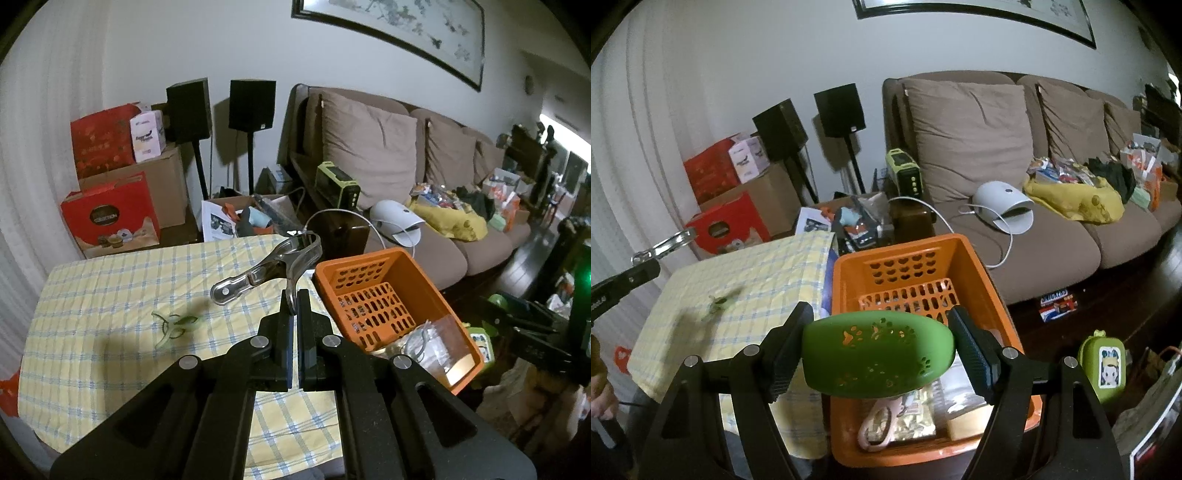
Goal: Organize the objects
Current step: 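Carry the silver clip and green egg toward the orange basket with both grippers, then lower the silver clip into the basket and open the left gripper, then lower the green egg into the basket and open the right gripper, then move the left gripper over the light-green clothespin clip on the tablecloth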
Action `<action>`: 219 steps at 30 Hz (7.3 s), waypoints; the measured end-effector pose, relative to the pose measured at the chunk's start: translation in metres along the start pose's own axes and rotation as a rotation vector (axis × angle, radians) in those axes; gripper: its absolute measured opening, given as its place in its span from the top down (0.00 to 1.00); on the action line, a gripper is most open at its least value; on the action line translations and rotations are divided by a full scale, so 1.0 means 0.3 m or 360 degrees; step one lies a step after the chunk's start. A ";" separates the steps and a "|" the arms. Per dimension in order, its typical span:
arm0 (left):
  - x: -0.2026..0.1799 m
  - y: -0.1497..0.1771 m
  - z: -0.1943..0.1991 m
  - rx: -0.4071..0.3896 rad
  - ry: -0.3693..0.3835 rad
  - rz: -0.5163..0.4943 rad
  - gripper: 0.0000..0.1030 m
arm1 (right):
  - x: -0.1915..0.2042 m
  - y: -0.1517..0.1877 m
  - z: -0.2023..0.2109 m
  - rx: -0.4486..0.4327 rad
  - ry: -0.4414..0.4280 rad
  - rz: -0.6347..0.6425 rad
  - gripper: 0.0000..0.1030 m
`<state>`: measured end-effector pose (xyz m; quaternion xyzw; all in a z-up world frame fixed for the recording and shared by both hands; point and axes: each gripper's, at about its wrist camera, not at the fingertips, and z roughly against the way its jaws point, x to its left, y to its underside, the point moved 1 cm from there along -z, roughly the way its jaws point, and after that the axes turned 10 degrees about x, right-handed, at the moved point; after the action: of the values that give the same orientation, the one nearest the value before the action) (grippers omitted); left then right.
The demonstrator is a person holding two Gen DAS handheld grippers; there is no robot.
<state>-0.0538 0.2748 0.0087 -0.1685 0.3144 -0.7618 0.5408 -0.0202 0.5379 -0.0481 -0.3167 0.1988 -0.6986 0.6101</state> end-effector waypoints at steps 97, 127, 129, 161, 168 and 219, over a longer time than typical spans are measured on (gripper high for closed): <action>-0.403 0.009 -0.724 0.0514 0.0245 -0.0172 0.99 | -0.134 0.169 -0.345 0.0456 0.0190 -0.0005 0.25; -0.307 -0.009 -0.675 0.0493 0.0259 -0.0082 0.84 | -0.127 0.188 -0.380 0.0542 0.0199 -0.0012 0.23; -0.285 -0.024 -0.659 0.0470 0.0240 -0.0061 0.81 | -0.122 0.186 -0.372 0.0516 0.0216 0.0008 0.21; 0.337 -0.011 -0.309 0.0059 -0.0226 0.0170 0.81 | -0.136 0.216 -0.413 0.0651 0.0161 -0.0007 0.85; 0.535 0.077 -0.233 0.0053 -0.0332 0.0235 0.80 | -0.107 0.259 -0.444 0.0682 0.0240 0.0047 0.85; 0.707 0.198 -0.516 0.0382 0.0274 0.0171 0.82 | 0.944 -0.075 -0.820 0.0638 -0.0551 0.0797 0.69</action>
<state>-0.1795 0.1107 -0.1638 -0.0196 0.2749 -0.7755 0.5680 -0.2205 0.2381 -0.1537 -0.2460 0.0230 -0.4885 0.8369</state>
